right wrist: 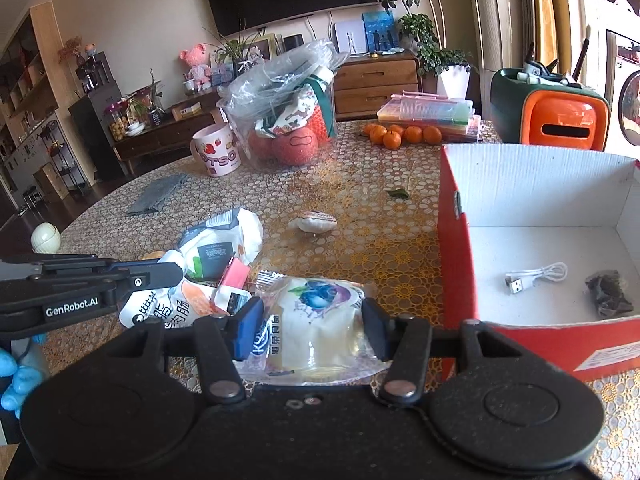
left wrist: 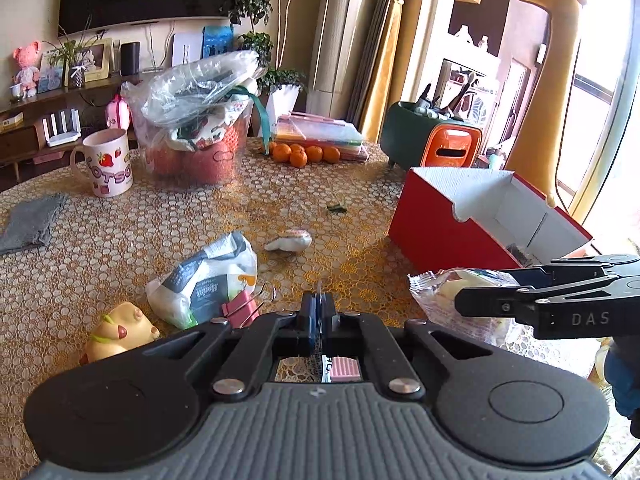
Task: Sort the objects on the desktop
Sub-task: 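Carry the packet with left tool to the red shoebox while right tool carries the pastry bag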
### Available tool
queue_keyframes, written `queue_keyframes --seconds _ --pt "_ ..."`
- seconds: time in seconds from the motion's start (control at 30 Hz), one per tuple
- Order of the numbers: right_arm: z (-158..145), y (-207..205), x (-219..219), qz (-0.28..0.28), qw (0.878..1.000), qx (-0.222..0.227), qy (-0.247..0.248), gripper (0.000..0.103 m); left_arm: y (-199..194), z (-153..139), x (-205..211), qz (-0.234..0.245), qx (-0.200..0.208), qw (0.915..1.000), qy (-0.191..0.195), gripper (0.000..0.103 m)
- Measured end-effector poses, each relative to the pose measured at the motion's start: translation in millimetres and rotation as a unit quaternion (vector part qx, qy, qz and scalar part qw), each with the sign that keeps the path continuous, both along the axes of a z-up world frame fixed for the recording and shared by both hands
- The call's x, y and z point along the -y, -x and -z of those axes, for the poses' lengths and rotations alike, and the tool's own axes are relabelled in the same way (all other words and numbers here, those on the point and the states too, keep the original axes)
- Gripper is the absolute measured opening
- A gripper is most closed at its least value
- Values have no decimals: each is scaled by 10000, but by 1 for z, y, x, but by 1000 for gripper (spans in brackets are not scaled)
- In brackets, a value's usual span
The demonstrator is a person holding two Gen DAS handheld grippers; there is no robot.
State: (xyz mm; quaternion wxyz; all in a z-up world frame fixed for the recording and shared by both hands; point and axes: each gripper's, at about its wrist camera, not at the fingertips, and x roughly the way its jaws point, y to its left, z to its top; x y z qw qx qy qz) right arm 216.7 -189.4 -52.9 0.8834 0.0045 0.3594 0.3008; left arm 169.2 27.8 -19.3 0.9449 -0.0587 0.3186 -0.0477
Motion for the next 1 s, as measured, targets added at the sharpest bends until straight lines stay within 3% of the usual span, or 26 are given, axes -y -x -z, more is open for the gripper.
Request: queue_keyframes --seconds 0.57,1.0 --pt "-52 2 76 391 9975 578 -98 53 -30 -67 67 604 609 9963 0 1" --pt "-49 -27 136 928 9938 550 256 53 -76 -93 133 1189 781 9898 69 1"
